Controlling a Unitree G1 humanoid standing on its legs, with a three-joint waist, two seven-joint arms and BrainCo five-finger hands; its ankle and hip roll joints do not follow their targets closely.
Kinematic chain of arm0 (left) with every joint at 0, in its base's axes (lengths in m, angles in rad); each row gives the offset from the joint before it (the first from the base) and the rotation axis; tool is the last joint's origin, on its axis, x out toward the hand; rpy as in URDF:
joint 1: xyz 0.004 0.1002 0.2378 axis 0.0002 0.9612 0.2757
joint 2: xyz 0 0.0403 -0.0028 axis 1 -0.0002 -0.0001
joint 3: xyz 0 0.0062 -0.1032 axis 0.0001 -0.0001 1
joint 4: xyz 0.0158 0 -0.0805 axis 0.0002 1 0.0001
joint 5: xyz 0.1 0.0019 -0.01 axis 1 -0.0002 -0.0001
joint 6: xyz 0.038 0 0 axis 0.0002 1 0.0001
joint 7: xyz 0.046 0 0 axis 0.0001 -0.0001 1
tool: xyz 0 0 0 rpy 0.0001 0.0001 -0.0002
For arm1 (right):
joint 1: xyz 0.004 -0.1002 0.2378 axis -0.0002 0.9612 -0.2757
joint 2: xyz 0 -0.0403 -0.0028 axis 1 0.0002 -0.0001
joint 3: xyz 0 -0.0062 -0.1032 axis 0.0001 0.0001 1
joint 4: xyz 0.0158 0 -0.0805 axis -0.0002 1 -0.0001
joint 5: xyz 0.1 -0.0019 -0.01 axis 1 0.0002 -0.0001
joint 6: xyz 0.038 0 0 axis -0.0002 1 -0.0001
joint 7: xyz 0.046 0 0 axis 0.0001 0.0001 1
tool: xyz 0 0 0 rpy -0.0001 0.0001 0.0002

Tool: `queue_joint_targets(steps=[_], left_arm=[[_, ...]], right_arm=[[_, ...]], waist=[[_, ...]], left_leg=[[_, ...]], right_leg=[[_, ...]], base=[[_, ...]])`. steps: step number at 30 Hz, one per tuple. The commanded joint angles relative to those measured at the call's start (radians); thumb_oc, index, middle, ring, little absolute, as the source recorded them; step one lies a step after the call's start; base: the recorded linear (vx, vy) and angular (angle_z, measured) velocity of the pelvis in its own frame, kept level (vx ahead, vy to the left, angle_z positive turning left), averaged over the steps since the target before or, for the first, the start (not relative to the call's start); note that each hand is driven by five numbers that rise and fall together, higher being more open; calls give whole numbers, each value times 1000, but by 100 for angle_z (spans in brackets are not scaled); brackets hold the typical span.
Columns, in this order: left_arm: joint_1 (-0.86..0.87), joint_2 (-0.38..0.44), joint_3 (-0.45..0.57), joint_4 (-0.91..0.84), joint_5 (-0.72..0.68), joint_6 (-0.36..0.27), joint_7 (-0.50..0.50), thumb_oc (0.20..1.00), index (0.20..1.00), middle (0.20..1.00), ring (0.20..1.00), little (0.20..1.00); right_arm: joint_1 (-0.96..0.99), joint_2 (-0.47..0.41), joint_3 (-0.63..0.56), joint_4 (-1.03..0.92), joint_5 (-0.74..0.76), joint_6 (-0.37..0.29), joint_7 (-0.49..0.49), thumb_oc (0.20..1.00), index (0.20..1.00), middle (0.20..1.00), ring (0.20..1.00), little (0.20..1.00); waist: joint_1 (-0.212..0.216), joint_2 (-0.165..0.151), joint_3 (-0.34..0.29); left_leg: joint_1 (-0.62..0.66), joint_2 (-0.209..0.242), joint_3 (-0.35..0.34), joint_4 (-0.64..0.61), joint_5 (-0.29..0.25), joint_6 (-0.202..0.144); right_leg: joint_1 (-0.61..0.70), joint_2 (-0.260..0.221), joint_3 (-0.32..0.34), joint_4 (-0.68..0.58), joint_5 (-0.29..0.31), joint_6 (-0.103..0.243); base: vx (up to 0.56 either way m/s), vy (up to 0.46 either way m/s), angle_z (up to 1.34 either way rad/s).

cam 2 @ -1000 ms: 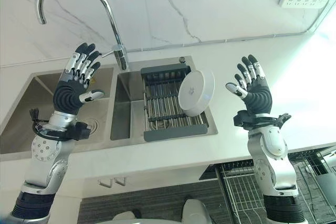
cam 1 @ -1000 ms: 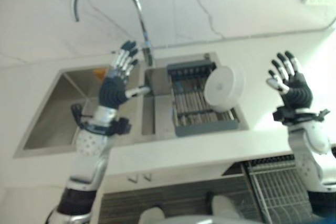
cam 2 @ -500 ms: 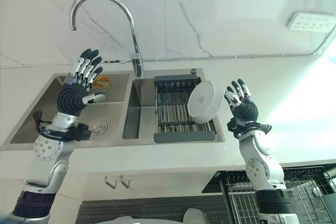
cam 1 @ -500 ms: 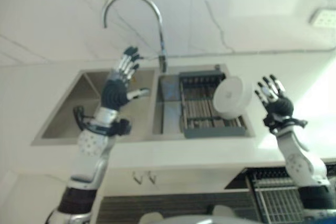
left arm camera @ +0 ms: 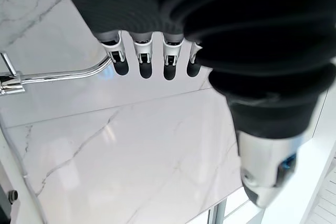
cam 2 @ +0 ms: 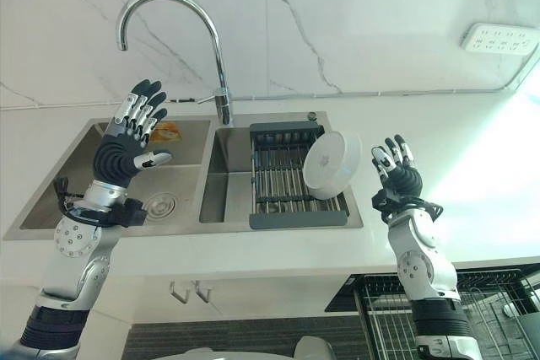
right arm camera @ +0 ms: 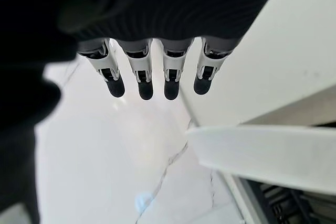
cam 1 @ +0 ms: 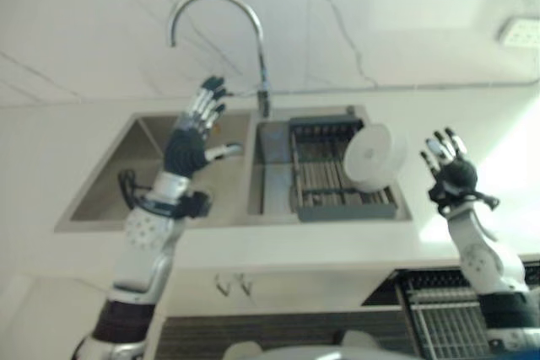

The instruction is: Place the dishes in the dishwasher.

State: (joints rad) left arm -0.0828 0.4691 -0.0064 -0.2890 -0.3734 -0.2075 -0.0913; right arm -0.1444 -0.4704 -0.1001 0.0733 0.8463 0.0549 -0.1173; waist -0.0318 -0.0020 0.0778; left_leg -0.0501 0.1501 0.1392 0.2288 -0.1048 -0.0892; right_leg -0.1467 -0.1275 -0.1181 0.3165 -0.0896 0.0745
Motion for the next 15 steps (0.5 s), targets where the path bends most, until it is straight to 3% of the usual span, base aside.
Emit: queue_joint_targets(steps=[1, 15], left_arm=[[-66, 43, -20, 3, -36, -60, -9, 1000, 1000, 1000, 1000, 1000], [-70, 47, -31, 22, -39, -61, -21, 1000, 1000, 1000, 1000, 1000]], right_arm=[[-92, -23, -76, 7, 35, -46, 10, 1000, 1000, 1000, 1000, 1000], [-108, -62, -31, 184, 105, 91, 148, 1000, 1000, 1000, 1000, 1000]], waist=[[7, -19, 3], [27, -29, -2]], left_leg=[[-4, -6, 6, 71, -130, 22], [-9, -1, 7, 71, -122, 18]], right_leg=[[59, -42, -27, -16, -63, 67], [66, -45, -41, -16, -65, 66]], base=[[0, 0, 0], [-2, 0, 0]])
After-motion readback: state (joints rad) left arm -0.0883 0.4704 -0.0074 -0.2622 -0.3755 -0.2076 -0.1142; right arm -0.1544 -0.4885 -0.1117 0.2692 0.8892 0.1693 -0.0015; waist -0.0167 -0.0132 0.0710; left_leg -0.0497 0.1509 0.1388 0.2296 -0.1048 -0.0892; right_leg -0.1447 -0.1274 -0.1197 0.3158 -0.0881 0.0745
